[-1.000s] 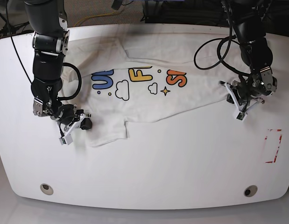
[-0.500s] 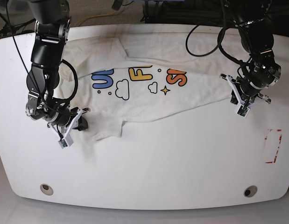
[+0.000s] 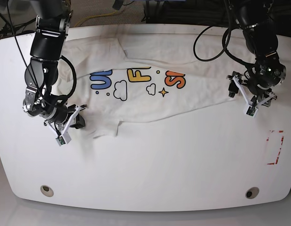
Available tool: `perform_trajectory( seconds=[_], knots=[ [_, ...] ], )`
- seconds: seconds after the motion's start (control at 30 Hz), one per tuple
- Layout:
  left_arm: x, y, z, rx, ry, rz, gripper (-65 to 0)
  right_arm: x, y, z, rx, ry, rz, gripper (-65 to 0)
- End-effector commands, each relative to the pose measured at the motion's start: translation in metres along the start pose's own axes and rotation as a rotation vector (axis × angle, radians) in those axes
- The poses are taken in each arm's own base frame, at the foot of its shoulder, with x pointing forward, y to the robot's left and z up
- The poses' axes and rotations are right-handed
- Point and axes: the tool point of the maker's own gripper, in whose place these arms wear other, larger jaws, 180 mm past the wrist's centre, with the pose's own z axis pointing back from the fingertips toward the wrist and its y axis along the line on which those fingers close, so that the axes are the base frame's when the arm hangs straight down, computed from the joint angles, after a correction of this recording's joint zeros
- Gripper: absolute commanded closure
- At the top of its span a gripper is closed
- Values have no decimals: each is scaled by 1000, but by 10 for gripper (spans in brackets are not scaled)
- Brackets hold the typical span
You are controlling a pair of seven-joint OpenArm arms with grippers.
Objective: Fold the T-shirt properly
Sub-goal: 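Grasp the shirt's side edges with both grippers, then lift the side edge and fold it over the print toward the collar fold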
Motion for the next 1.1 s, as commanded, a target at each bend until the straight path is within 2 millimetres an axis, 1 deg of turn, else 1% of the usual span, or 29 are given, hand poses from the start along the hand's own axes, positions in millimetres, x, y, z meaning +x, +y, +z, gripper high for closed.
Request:
perform_trajectory(
  seconds=[0.0,0.07,0.13,0.23,0.3,0.43,0.53,0.6,0.67,0.7,0.83,0.87,0.93,1.0,1.07],
  knots=[
    [4,10,-6,-5,-15,19,-451,24,-5,8,-8,-64,22,0],
    [-3,17,-11,-9,11,27,-453,24,-4,7,-6,-65,21,0],
    [-11,18,-18,-26,37,47,-453,24,-4,7,-4,-68,19,0],
    [-7,21,-20,-24,33,50,-451,24,-4,7,-4,-68,19,0],
    [-7,23,-21,-23,37,51,-451,24,-4,7,-4,-68,19,0],
    [-17,22,-25,-35,64,66,-449,24,-5,8,-6,-69,16,0],
    [-28,28,-26,-34,94,71,-388,24,-5,8,-7,-70,15,0],
    [-36,25,-30,-52,113,89,-294,24,-5,8,-6,-71,15,0],
    [-40,23,-32,-60,125,95,-212,25,-5,8,-6,-72,16,0],
    [-40,23,-32,-60,125,95,-165,21,-4,8,-5,-66,15,0],
    [-39,22,-32,-62,120,96,-17,20,-4,8,-5,-62,14,0],
    [-36,23,-31,-57,114,92,0,20,-4,8,-5,-64,15,0],
    [-23,28,-23,-30,77,66,0,26,-3,12,-12,-80,32,0],
    [-11,30,-16,-9,42,42,0,28,-2,16,-17,-87,47,0],
    [-4,24,-10,-1,15,26,0,34,2,23,-28,-107,80,0]
  ],
)
